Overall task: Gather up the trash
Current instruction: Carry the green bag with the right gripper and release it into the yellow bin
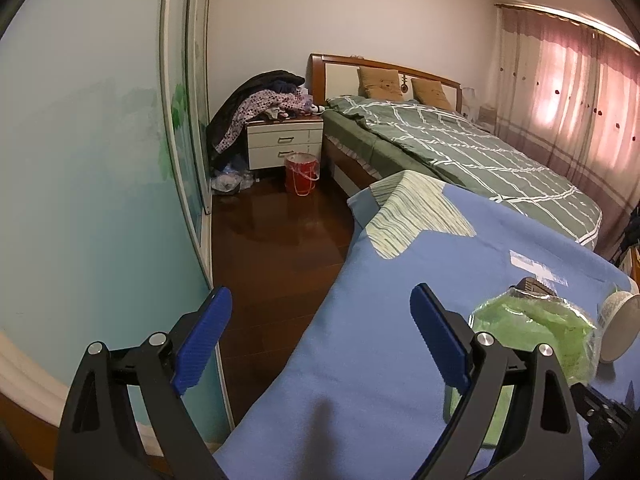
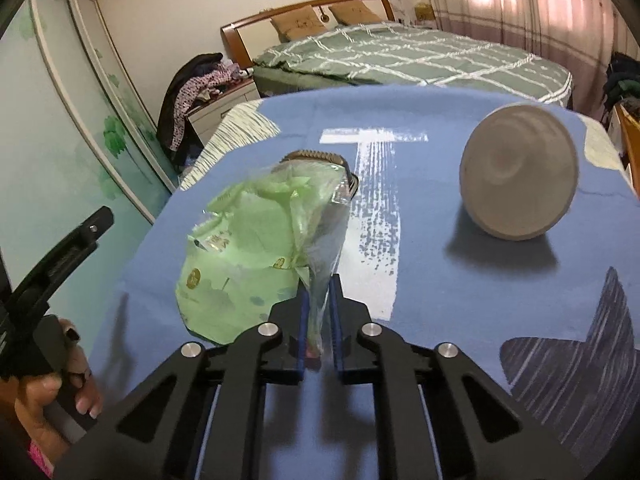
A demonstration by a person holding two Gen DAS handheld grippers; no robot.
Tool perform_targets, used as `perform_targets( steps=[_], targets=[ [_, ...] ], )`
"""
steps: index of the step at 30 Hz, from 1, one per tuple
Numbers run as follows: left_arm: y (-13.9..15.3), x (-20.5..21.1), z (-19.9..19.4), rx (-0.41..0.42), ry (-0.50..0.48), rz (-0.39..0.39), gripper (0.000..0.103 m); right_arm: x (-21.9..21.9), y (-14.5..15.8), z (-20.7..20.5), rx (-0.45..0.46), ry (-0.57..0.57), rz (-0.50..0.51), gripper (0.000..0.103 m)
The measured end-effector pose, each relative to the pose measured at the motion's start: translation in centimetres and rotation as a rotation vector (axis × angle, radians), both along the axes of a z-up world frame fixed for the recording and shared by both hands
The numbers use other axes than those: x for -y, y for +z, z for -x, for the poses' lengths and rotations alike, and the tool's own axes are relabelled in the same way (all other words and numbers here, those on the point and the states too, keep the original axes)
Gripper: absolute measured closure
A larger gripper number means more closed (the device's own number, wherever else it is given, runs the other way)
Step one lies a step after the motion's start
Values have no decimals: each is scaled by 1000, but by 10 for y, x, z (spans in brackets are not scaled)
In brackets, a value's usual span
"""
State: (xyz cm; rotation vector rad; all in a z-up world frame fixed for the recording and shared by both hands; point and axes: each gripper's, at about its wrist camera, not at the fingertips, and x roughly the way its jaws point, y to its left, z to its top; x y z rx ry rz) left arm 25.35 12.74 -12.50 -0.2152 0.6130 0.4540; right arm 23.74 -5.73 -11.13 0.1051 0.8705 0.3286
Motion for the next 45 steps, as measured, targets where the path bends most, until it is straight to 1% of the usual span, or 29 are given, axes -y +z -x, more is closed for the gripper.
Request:
perform_targets(
  steps=[6,14,22,28,35,40,45],
  targets=[
    [0,2,0,-3,-10,-3,13,20,11,21,40,-14,5,94],
    [1,11,0,4,-47,-20,13,81,24,51,79,-113,-11,94],
    [3,24,-1,17,-117,-34,13,162,22,76,89,-296,-7,94],
    [4,29,-2,15,-137,-39,13,213,20,96,96,-430,-7,94],
    [2,32,-2,6,-149,-54,13,278,26,115,122,-597,6,94],
    [1,32,-3,-4,-153,-54,13,314,18,128,122,-729,55,94],
    [-1,33,-4,-17,-156,-64,13,353,-5,133,72,-868,96,94]
  ],
)
